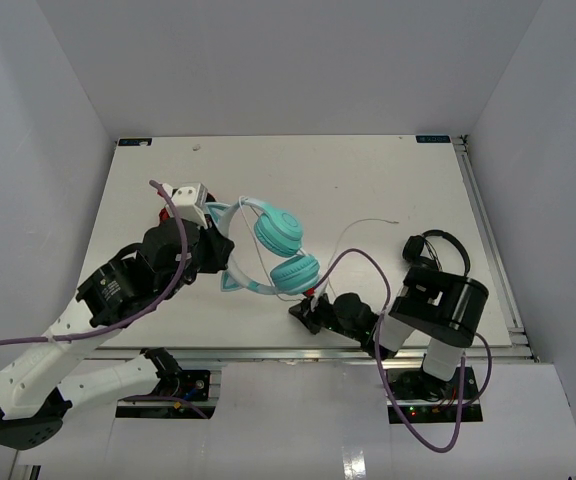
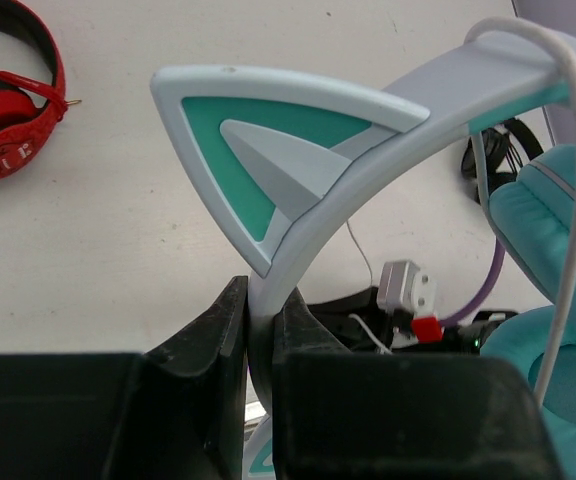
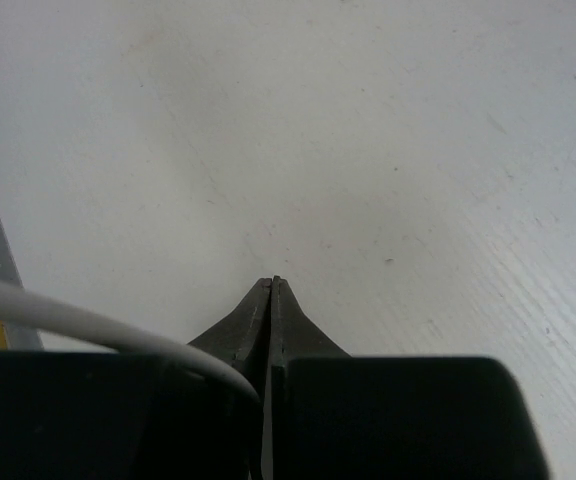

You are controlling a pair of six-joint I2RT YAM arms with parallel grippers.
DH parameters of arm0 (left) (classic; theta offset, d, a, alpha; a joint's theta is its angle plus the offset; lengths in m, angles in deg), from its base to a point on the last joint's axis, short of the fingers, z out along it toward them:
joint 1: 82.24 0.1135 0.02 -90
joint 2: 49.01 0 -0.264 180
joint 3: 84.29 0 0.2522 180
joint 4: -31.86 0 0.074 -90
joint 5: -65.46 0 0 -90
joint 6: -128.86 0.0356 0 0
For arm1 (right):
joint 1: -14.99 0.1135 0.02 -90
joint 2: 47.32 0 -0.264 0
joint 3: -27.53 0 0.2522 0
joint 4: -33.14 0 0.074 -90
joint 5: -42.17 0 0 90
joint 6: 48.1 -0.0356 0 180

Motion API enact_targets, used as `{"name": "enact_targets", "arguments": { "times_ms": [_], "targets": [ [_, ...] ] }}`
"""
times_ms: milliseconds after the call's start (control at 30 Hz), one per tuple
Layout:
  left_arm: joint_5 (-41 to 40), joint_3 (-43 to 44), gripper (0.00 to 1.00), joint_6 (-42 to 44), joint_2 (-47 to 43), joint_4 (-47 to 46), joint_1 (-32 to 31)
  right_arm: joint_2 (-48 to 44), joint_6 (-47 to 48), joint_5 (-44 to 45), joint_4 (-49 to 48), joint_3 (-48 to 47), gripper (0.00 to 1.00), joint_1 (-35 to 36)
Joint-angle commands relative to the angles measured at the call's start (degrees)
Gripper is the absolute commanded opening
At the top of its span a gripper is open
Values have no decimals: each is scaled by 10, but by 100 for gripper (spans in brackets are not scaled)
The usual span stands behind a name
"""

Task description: Wrap the headphones

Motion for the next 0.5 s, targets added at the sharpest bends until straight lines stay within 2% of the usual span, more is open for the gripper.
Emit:
{"name": "enact_targets", "arguments": {
  "times_ms": [0, 100, 200, 367, 467],
  "targets": [
    [135, -3, 0, 61, -23, -43, -1, -43, -43, -36, -141, 10, 8, -71],
    [227, -11, 0, 128, -34, -33, -1, -97, -53, -85, 12, -37, 8, -130],
    [303, -18, 0, 170, -33, -21, -1, -130, -59, -159, 120, -100, 8, -192],
    [295, -30, 0, 211, 8, 34, -1, -179, -21, -247, 386, -268, 8, -244],
    [254, -49, 0, 236, 37, 50, -1, -181, 6, -264, 570, -363, 8, -263]
  ]
}}
